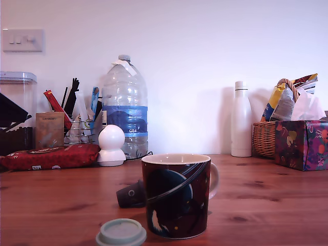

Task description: Pick up the coffee capsules from the table one by one and drop them inside the nearest coffee cup

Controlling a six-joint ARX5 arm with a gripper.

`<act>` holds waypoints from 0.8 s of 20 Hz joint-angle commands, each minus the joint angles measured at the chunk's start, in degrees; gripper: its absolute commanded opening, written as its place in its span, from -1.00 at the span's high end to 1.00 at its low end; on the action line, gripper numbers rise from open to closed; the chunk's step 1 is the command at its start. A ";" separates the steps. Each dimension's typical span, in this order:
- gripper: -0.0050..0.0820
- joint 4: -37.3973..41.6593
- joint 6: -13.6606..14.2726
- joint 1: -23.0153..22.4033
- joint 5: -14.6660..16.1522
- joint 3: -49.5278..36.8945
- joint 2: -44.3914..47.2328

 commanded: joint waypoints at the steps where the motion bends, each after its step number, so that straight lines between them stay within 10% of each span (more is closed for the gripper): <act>1: -0.02 0.44 0.28 0.24 1.11 -1.11 0.22; 9: -0.07 0.52 1.27 -0.26 11.98 -1.11 0.24; 16: -0.12 -2.23 1.36 -6.86 13.51 -1.18 0.55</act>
